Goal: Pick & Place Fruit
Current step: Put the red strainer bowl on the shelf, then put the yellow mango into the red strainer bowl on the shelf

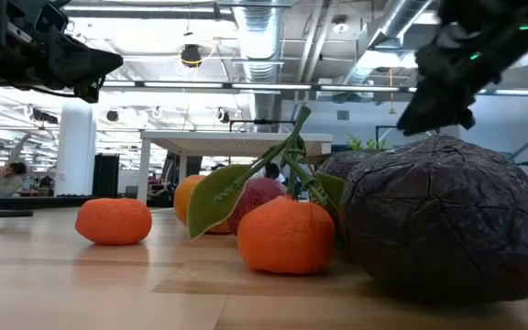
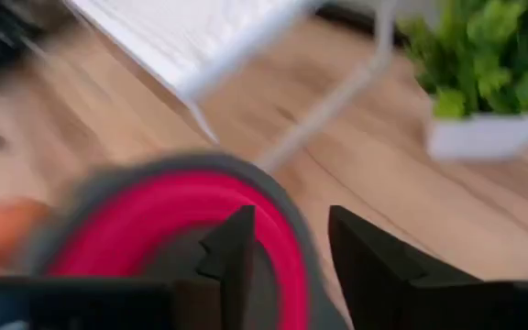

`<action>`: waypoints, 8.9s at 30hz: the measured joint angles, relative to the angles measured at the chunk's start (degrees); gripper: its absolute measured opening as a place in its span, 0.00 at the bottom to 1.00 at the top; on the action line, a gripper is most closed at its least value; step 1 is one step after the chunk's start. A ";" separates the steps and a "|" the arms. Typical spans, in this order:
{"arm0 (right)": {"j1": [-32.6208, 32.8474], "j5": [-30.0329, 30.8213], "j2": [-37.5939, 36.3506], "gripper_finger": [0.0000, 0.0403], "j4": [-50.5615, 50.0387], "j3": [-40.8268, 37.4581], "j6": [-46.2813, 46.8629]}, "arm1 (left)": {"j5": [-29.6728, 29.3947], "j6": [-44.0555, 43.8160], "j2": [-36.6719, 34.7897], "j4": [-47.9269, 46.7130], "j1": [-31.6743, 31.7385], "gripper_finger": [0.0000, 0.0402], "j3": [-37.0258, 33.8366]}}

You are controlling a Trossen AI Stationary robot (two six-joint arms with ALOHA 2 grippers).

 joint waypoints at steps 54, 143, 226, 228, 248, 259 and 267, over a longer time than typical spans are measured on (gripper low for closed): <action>-10.78 -40.79 32.20 0.03 -34.63 39.92 -31.76 | -0.02 0.00 0.00 0.02 0.02 0.02 0.00; -22.90 -34.55 73.94 0.60 -33.10 99.53 -29.72 | 0.01 0.00 -0.02 1.44 0.01 0.02 0.00; 39.65 37.54 56.88 0.18 95.62 1.46 -25.85 | -9.20 -25.24 79.39 15.21 -22.56 0.15 30.88; 40.55 37.51 56.88 0.18 95.47 1.46 -25.85 | -6.24 -24.44 81.76 13.12 -22.64 0.23 33.66; 45.10 37.40 56.92 0.18 92.96 1.46 -25.20 | -31.54 -31.51 95.52 -13.64 -28.11 0.68 57.32; 45.94 37.40 56.92 0.18 89.68 1.41 -23.86 | -32.62 -49.16 102.37 -21.61 -26.01 0.68 60.80; 45.83 37.42 56.92 0.18 88.47 1.41 -21.83 | -29.48 -52.17 103.94 -21.91 -25.71 0.68 60.67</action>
